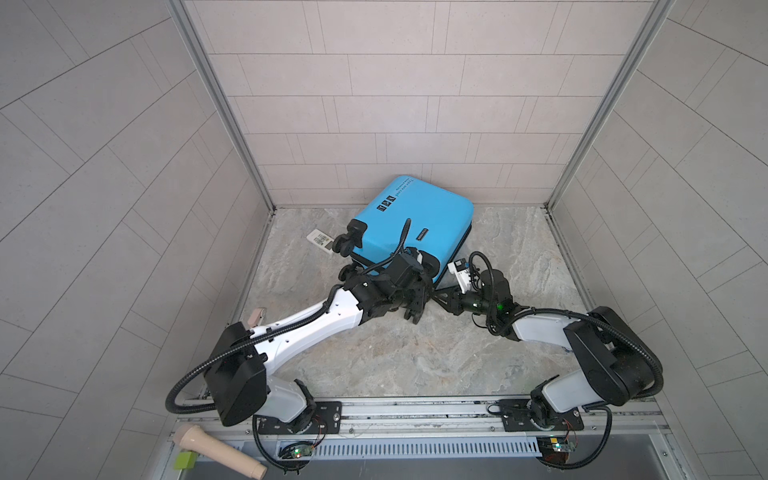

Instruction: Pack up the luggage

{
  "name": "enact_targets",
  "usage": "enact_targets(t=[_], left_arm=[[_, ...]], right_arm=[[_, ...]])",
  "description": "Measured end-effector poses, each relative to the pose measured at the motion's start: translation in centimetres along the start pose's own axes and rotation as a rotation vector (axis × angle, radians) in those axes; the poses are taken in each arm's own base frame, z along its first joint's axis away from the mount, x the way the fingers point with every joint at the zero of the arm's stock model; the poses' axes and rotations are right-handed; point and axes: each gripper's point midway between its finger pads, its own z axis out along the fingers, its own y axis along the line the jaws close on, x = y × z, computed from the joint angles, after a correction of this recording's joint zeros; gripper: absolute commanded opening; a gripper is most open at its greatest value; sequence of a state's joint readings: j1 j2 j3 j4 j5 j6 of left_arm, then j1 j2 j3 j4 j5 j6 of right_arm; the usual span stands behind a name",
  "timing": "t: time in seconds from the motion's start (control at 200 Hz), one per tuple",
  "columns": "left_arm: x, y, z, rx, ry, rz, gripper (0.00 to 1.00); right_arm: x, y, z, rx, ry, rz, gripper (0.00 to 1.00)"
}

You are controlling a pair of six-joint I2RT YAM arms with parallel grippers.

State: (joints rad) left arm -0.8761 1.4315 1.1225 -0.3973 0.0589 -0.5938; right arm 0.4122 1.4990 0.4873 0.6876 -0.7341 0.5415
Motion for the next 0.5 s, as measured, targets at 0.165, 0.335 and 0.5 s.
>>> enact_targets(t=[0.165, 0.335, 0.5], left_arm=[[0.0, -0.1, 0.1, 0.0, 0.002, -0.001, 0.0], [0.0, -0.1, 0.1, 0.0, 0.003, -0.002, 0.0], [0.0, 0.0, 0.2, -0.001, 0.003, -0.005, 0.0]], right_arm=[[0.4, 0.3, 0.5, -0.025, 0.004, 0.027, 0.25], [0.5, 0.9, 0.4, -0.052, -0.007, 0.037, 0.22], [0.2, 1.4, 0.1, -0.061, -0.026, 0.036, 0.17]])
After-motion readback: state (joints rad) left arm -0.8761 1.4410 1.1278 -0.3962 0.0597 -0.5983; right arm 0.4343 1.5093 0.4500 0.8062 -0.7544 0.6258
